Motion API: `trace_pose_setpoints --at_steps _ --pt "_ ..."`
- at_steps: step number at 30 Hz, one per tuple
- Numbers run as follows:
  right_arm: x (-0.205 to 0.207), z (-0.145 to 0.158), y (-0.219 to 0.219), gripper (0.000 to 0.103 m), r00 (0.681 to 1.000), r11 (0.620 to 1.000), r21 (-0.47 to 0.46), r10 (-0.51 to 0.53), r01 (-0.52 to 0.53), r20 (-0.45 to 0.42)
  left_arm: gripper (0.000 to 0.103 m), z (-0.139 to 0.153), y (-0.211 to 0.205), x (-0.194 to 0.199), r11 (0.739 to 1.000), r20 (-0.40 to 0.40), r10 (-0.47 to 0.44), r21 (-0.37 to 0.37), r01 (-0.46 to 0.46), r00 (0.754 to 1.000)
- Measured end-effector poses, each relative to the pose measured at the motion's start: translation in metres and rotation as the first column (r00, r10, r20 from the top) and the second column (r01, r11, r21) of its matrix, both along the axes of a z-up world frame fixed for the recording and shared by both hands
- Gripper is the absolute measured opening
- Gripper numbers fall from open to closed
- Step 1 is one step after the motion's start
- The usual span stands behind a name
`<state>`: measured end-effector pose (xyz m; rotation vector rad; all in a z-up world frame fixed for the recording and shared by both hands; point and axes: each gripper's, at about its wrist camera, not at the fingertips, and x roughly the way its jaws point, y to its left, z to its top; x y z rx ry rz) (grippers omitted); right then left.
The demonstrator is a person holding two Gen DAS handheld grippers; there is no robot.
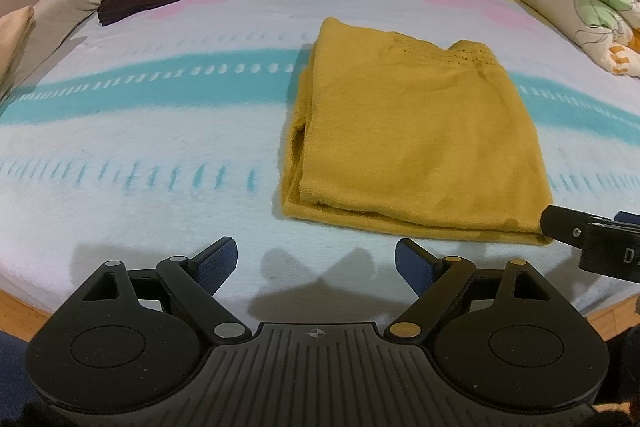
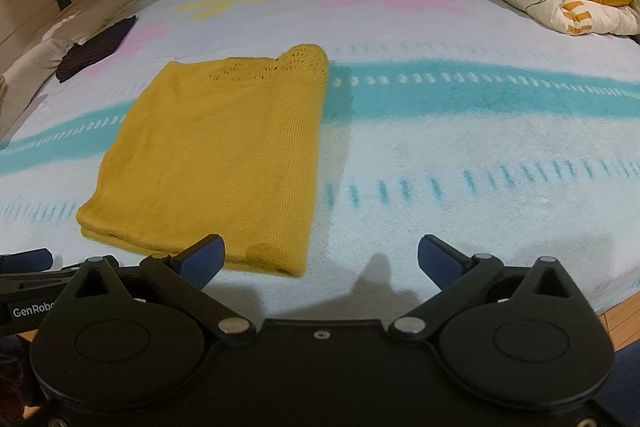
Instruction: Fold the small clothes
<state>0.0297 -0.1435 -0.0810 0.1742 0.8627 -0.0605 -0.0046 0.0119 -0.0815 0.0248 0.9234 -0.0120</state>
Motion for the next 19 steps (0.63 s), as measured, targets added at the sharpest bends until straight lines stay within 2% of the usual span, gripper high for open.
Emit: trace_pose_setpoints --at_steps 19 --pt "0.001 -0.0021 0.0006 0.102 1.0 1.0 0.002 0.002 -0.002 -0.003 0.086 0.0012 -0.0022 -0.0018 1.0 0.013 -0.02 -0.003 0.02 1.0"
